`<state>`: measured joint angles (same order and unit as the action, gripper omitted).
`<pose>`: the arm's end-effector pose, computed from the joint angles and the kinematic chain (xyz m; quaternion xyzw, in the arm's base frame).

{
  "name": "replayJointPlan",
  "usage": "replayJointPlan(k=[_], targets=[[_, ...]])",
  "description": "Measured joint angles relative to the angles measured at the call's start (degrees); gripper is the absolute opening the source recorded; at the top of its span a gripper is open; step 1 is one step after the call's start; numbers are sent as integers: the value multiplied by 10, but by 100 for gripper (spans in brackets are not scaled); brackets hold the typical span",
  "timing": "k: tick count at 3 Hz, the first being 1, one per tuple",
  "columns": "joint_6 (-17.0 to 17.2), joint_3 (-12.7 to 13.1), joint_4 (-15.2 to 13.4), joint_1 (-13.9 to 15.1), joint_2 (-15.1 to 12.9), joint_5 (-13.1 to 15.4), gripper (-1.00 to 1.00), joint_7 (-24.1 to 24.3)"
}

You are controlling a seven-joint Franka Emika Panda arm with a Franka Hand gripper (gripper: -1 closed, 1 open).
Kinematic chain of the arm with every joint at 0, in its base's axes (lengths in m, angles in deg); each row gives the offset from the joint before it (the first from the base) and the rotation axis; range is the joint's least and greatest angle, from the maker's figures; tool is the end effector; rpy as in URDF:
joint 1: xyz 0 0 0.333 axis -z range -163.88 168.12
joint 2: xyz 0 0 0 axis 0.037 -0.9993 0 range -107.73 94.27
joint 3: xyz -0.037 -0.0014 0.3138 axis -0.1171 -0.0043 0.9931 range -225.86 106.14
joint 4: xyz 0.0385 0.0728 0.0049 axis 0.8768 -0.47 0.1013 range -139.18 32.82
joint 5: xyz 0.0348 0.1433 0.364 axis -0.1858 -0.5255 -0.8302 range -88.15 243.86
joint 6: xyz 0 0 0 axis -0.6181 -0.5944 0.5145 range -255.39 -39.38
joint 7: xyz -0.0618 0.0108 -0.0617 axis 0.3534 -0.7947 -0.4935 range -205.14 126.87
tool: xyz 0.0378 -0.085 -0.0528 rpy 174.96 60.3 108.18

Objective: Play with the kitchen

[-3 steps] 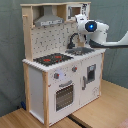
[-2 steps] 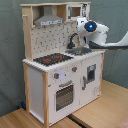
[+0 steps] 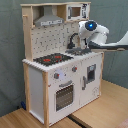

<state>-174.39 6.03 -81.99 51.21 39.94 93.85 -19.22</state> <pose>0.4411 0.2854 0.5906 0.8422 0.0822 0.3848 0.3686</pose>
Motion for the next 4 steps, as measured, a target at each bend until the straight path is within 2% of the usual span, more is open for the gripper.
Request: replayJointPlan(k=[2, 3, 4], targets=[[44, 0, -5, 0, -6, -108, 100, -2], [84, -5, -9, 0, -21, -154, 100, -15], [117, -21, -9, 0, -54, -173, 100, -46]])
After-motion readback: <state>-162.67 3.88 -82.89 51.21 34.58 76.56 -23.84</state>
